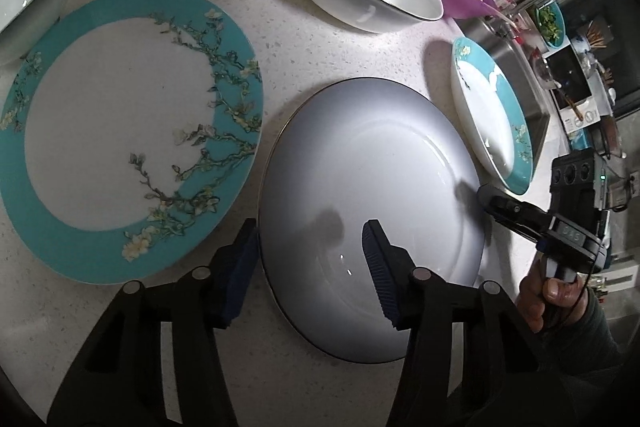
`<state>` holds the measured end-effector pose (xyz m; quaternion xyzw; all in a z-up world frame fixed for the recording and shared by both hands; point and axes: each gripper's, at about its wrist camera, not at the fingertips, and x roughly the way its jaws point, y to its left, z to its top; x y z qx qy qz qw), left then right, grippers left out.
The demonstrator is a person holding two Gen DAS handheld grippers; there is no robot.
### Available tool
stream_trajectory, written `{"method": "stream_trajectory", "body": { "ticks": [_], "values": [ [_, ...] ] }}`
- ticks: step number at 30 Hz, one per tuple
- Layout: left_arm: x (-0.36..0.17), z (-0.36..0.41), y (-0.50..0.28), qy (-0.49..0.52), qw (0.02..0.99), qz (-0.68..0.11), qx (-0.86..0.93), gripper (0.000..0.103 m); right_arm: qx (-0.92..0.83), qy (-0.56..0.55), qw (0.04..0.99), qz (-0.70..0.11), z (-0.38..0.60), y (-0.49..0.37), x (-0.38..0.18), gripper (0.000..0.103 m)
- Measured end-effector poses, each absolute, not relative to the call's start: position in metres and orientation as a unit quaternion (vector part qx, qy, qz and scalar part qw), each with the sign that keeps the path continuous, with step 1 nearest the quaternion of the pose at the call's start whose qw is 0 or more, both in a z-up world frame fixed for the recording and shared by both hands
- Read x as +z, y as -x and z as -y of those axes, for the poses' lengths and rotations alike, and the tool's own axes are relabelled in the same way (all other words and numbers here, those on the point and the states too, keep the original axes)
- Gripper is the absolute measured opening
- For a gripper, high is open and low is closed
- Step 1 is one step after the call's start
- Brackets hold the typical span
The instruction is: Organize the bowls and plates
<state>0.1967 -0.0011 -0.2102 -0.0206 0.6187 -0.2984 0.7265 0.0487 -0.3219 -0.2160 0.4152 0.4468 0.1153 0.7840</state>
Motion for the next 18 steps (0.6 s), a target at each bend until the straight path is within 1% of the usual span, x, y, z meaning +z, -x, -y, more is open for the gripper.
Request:
{"method": "stream_trajectory", "body": {
  "ticks": [3, 6, 7, 8, 9, 10, 11, 13, 18],
  "values": [
    [-0.211, -0.002, -0.200, 0.026, 0.718, -0.626, -0.304, 0.049, 0.110, -0.422, 0.774, -0.458, 0.323, -0.052, -0.216, 0.025],
    [-0.212, -0.005, -0.202, 0.037, 0.711, -0.632, -0.307, 0.049, 0.103, -0.394, 0.780, -0.474, 0.318, -0.057, -0.210, 0.025],
    [-0.212, -0.006, -0.203, 0.039, 0.709, -0.633, -0.309, 0.049, 0.099, -0.384, 0.782, -0.480, 0.317, -0.058, -0.207, 0.024],
    [-0.212, -0.007, -0.203, 0.037, 0.708, -0.635, -0.308, 0.046, 0.094, -0.375, 0.783, -0.487, 0.316, -0.059, -0.207, 0.018],
    [-0.212, -0.007, -0.204, 0.030, 0.708, -0.637, -0.305, 0.041, 0.088, -0.370, 0.783, -0.493, 0.316, -0.059, -0.206, 0.016],
    [-0.212, -0.009, -0.205, 0.021, 0.709, -0.639, -0.298, 0.029, 0.084, -0.368, 0.781, -0.497, 0.316, -0.060, -0.205, 0.016],
    [-0.213, -0.010, -0.206, 0.017, 0.708, -0.642, -0.294, 0.020, 0.081, -0.361, 0.783, -0.501, 0.316, -0.060, -0.203, 0.017],
    [-0.216, -0.016, -0.209, 0.032, 0.700, -0.647, -0.300, 0.019, 0.073, -0.347, 0.785, -0.508, 0.312, -0.062, -0.200, 0.017],
    [-0.215, -0.011, -0.206, 0.017, 0.702, -0.646, -0.298, 0.019, 0.062, -0.348, 0.786, -0.507, 0.313, -0.060, -0.200, 0.017]
  ]
}}
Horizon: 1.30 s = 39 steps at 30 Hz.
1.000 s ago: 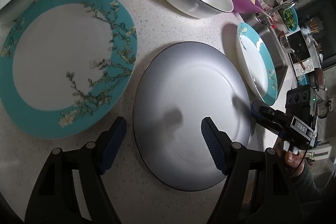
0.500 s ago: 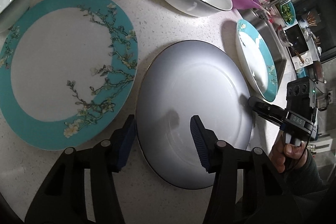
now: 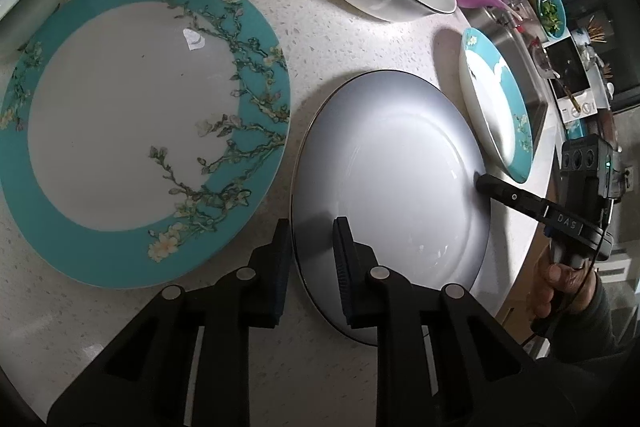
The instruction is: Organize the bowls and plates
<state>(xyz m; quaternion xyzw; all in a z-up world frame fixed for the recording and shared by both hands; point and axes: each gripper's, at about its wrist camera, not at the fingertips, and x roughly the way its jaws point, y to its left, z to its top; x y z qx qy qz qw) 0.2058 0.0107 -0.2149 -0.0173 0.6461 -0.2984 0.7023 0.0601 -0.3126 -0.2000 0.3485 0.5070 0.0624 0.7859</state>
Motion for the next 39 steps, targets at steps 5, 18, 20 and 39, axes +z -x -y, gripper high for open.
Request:
{"method": "stream_trajectory", "body": {
  "ticks": [5, 18, 20, 39],
  "values": [
    [-0.215, -0.007, -0.200, 0.017, 0.703, -0.645, -0.299, 0.018, 0.053, -0.345, 0.788, -0.507, 0.312, -0.060, -0.197, 0.018],
    [-0.191, -0.022, -0.168, 0.040, 0.717, -0.640, -0.272, 0.018, 0.081, -0.331, 0.789, -0.510, 0.305, -0.056, -0.179, 0.018],
    [-0.181, -0.027, -0.157, 0.046, 0.723, -0.637, -0.264, 0.018, 0.093, -0.327, 0.789, -0.511, 0.302, -0.055, -0.174, 0.018],
    [-0.174, -0.118, -0.046, 0.123, 0.757, -0.624, -0.148, 0.018, 0.214, -0.253, 0.764, -0.554, 0.225, -0.049, -0.180, 0.018]
  ]
}}
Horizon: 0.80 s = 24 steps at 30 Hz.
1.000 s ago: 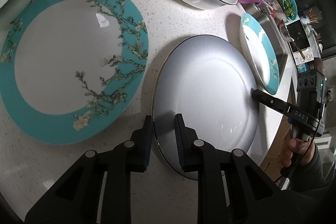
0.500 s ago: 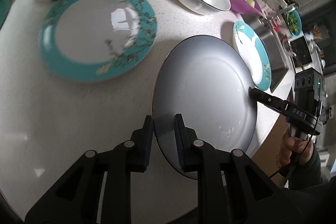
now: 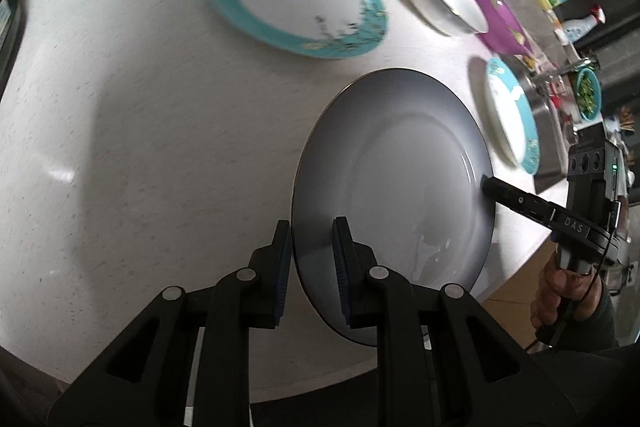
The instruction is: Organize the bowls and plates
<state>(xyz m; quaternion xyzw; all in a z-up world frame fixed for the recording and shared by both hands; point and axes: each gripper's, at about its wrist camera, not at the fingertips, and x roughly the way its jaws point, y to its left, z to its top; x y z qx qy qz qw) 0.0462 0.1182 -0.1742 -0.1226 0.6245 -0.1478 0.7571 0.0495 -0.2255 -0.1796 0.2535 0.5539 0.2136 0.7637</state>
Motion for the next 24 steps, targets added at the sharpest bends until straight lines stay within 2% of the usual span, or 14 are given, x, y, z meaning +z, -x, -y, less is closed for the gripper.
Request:
{"method": "stream_trajectory", "body": {
  "ticks": [12, 24],
  "values": [
    [-0.206, -0.138, -0.063, 0.118, 0.757, -0.626, -0.144, 0.019, 0.210, -0.228, 0.767, -0.562, 0.202, -0.065, -0.198, 0.017],
    [-0.206, -0.137, -0.065, 0.119, 0.764, -0.617, -0.148, 0.020, 0.203, -0.205, 0.781, -0.554, 0.195, -0.061, -0.200, 0.019]
  ]
}}
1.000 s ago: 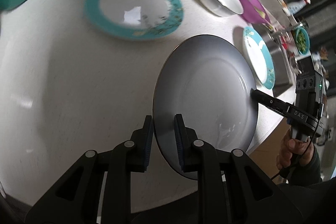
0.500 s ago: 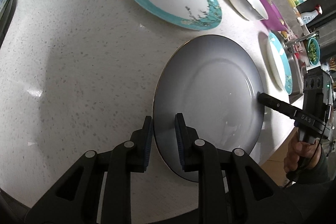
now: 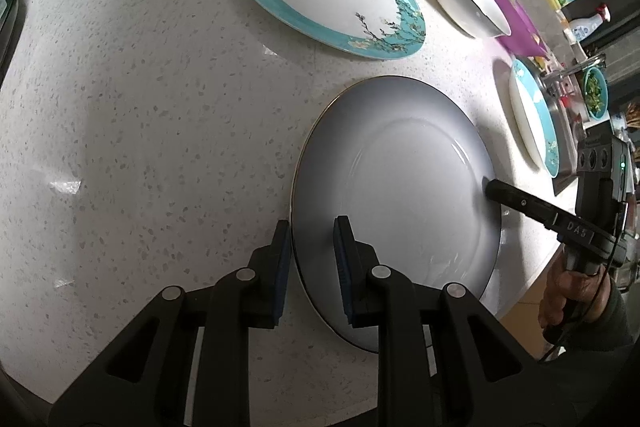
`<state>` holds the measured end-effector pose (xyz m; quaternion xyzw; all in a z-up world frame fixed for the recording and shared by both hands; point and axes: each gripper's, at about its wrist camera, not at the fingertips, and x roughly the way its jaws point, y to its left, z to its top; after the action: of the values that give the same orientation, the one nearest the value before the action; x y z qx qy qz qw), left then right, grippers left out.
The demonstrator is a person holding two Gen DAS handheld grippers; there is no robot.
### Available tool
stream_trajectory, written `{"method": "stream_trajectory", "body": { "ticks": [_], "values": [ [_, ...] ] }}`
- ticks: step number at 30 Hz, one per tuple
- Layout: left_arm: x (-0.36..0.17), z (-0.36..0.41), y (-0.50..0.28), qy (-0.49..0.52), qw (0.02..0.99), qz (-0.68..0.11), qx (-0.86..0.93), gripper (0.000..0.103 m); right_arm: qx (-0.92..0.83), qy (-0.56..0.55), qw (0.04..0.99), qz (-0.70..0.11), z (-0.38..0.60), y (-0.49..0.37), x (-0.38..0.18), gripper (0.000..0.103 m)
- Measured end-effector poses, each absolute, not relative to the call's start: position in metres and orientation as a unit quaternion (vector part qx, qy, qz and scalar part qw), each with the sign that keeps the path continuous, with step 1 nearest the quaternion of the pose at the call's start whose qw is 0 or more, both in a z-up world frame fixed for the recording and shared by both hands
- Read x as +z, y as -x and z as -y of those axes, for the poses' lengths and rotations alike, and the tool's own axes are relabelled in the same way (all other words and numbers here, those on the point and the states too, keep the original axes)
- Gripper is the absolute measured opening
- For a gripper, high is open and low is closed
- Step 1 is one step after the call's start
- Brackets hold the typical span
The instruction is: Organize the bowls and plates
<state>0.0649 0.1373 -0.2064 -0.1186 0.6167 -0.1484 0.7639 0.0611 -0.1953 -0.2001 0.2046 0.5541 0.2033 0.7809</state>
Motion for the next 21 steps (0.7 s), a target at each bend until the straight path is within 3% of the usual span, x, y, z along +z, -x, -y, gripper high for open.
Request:
{"method": "stream_trajectory", "body": {
  "ticks": [3, 4, 5, 6, 7, 8, 11, 16, 21],
  "values": [
    [-0.205, -0.141, -0.062, 0.131, 0.769, -0.609, -0.141, 0.022, 0.204, -0.189, 0.787, -0.551, 0.192, -0.060, -0.198, 0.026],
    [-0.202, -0.143, -0.061, 0.132, 0.775, -0.603, -0.135, 0.022, 0.202, -0.188, 0.792, -0.545, 0.193, -0.057, -0.192, 0.043],
    [-0.194, -0.149, -0.059, 0.140, 0.785, -0.590, -0.127, 0.033, 0.201, -0.191, 0.798, -0.535, 0.197, -0.055, -0.186, 0.063],
    [-0.187, -0.156, -0.056, 0.149, 0.793, -0.578, -0.121, 0.048, 0.201, -0.197, 0.807, -0.520, 0.202, -0.051, -0.179, 0.072],
    [-0.179, -0.163, -0.053, 0.161, 0.806, -0.558, -0.113, 0.089, 0.204, -0.206, 0.817, -0.499, 0.210, -0.045, -0.168, 0.086],
    [-0.169, -0.171, -0.049, 0.176, 0.822, -0.531, -0.110, 0.103, 0.207, -0.212, 0.823, -0.485, 0.217, -0.040, -0.161, 0.091],
    [-0.153, -0.186, -0.049, 0.193, 0.833, -0.505, -0.115, 0.103, 0.216, -0.231, 0.836, -0.448, 0.238, -0.024, -0.142, 0.103],
    [-0.141, -0.192, -0.064, 0.220, 0.824, -0.506, -0.124, 0.103, 0.215, -0.332, 0.807, -0.438, 0.259, -0.030, -0.133, 0.103],
    [-0.109, -0.191, -0.083, 0.183, 0.849, -0.470, -0.158, 0.103, 0.218, -0.383, 0.793, -0.419, 0.258, -0.051, -0.110, 0.103]
  ]
}}
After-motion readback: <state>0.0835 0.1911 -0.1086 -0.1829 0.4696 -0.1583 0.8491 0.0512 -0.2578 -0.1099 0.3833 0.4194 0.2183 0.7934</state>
